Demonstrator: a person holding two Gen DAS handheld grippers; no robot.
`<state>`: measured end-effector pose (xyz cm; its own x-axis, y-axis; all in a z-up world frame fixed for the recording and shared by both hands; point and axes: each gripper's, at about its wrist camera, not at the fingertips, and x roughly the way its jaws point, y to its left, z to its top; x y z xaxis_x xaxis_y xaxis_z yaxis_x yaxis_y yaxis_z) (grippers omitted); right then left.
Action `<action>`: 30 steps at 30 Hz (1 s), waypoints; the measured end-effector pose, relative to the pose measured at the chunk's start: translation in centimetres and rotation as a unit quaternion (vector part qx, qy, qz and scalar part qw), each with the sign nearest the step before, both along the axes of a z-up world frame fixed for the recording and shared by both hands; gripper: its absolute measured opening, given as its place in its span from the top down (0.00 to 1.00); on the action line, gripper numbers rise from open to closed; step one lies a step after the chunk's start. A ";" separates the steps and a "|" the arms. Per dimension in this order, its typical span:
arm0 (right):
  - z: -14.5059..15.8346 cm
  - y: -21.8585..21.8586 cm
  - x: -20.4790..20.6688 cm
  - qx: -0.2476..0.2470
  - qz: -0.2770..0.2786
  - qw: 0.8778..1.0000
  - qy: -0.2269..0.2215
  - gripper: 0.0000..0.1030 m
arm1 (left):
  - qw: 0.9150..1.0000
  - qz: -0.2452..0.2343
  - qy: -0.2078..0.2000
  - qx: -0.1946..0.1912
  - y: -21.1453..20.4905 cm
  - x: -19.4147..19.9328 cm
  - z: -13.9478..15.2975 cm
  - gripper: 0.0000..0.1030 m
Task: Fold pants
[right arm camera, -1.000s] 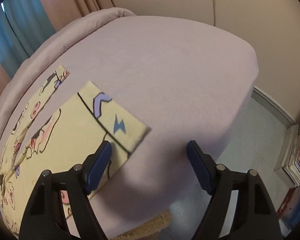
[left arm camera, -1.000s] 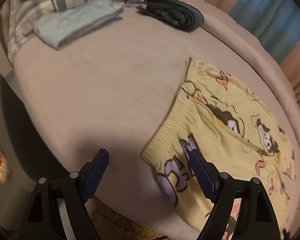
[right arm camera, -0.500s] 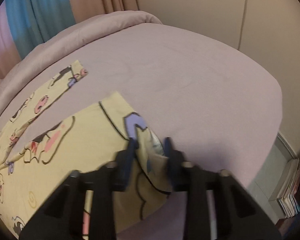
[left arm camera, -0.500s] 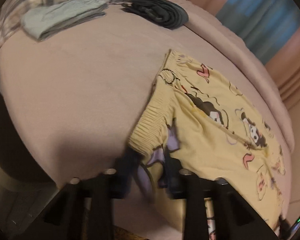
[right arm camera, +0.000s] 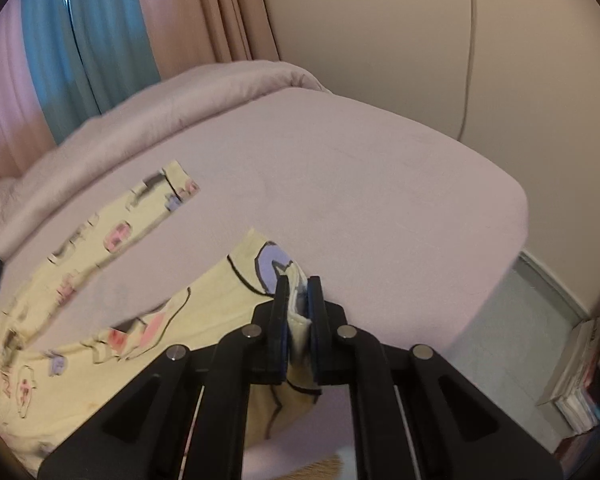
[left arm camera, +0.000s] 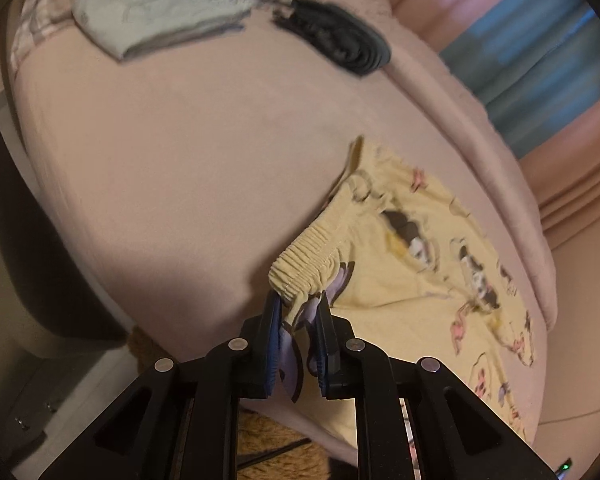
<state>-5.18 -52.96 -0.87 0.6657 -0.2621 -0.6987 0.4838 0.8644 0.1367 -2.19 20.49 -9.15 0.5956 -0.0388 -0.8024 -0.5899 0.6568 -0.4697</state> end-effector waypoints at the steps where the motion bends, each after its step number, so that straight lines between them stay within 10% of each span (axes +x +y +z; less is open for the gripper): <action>1: -1.1 0.0 0.5 0.006 0.002 1.000 0.019 0.92 | 1.000 -0.004 0.009 0.001 -0.1 0.2 -0.5 0.86; 5: -3.8 0.2 1.8 -0.023 0.006 0.996 0.082 0.80 | 0.999 -0.027 0.026 0.027 -0.9 0.5 -1.0 0.84; 9: -2.7 -0.4 1.3 -0.043 -0.023 0.993 0.105 0.26 | 0.997 -0.040 0.055 0.040 -0.8 0.9 -0.2 0.73; 20: -1.1 1.1 8.7 -0.036 0.079 0.990 0.110 0.29 | 0.997 -0.012 0.051 0.062 -0.2 1.2 2.2 0.71; 24: -4.1 1.1 11.4 -0.039 0.077 0.988 0.131 0.50 | 0.996 -0.017 0.044 0.070 -0.3 1.8 2.6 0.71; 26: -3.9 1.4 11.6 -0.038 0.090 0.989 0.113 0.77 | 0.997 -0.019 0.038 0.070 -0.4 2.1 2.6 0.71; 30: -2.1 2.2 12.3 -0.050 0.090 0.990 0.093 0.85 | 0.996 -0.024 0.041 0.071 -0.7 2.8 2.5 0.71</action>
<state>7.10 -50.78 -2.94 0.5696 -0.2253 -0.7904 0.3288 0.9438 -0.0321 0.60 19.75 -6.65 0.5273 0.0526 -0.8480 -0.5894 0.7416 -0.3205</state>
